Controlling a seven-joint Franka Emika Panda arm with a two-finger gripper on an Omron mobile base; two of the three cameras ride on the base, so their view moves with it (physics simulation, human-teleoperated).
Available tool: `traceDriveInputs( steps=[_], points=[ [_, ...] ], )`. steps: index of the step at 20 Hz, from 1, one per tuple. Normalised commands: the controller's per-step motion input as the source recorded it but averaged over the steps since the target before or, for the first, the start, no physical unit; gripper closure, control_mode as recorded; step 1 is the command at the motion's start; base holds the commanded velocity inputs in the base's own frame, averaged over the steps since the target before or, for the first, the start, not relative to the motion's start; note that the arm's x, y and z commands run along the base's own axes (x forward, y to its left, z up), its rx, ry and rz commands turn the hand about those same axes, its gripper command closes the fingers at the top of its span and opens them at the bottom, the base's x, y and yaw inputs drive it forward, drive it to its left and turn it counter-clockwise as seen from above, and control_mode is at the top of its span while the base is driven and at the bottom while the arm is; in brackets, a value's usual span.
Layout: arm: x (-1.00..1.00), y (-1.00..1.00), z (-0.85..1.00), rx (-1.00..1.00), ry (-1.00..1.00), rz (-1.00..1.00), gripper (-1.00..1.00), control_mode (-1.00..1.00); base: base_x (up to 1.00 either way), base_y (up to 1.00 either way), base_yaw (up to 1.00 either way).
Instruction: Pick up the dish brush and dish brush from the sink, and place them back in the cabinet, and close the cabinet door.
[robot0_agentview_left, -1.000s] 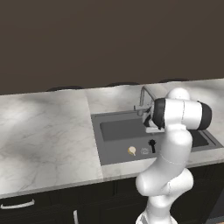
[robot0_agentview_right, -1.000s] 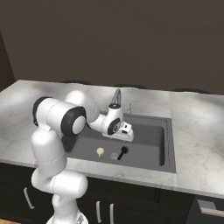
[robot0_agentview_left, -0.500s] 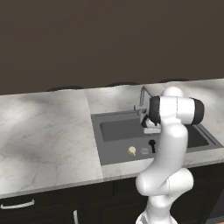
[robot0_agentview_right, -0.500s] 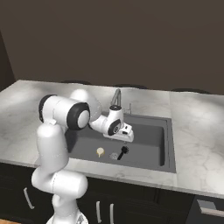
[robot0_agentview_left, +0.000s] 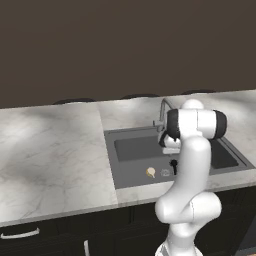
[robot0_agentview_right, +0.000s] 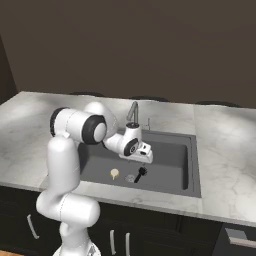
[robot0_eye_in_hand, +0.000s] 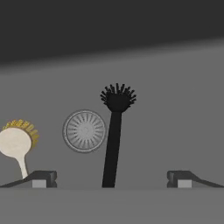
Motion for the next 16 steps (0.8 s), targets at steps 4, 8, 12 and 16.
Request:
traceDriveInputs(
  steps=[4,8,12,16],
  points=[
    [0.18,0.00,-0.24,0.00,0.00,0.00,-1.00,-1.00,0.00,0.00,0.00],
    [0.08,-0.01,-0.23,0.00,0.00,0.00,-1.00,-1.00,0.00,0.00,0.00],
    [0.01,-0.01,-0.16,0.00,0.02,0.00,-1.00,-1.00,0.00,0.00,0.00],
    [0.00,0.00,-0.03,0.00,0.05,0.00,-1.00,-1.00,0.00,0.00,0.00]
  ],
)
